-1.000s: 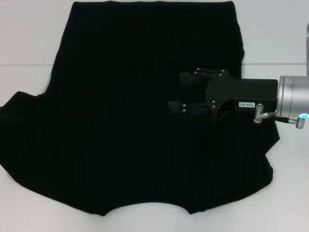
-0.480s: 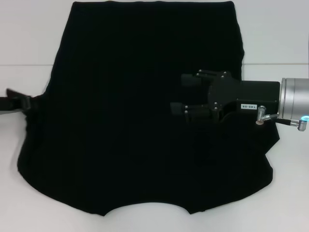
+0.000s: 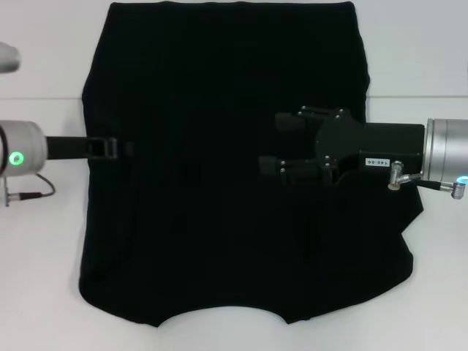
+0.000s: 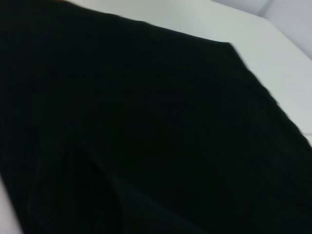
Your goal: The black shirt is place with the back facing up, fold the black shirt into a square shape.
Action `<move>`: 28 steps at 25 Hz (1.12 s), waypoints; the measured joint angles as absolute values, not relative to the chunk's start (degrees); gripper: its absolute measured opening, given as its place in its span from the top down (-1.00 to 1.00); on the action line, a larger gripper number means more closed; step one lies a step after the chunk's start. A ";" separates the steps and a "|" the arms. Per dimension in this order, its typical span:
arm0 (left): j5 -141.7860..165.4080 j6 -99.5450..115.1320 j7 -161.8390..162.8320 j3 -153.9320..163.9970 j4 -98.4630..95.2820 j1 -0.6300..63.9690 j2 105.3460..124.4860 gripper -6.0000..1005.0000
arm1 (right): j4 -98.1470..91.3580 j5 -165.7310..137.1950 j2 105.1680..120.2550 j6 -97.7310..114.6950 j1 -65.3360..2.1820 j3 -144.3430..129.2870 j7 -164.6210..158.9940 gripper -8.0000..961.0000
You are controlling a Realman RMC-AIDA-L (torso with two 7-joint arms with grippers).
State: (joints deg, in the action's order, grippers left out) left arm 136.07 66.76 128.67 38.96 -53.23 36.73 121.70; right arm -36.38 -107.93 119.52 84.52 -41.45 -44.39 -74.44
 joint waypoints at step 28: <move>108.33 84.57 93.15 44.12 -47.50 32.74 123.33 -0.47 | -38.18 -108.33 117.17 75.47 -41.25 -42.28 -91.28 -0.86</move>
State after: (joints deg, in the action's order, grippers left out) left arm 108.33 84.57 93.15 44.12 -47.50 32.74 123.33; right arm -38.18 -108.33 117.17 75.47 -41.25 -42.29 -91.28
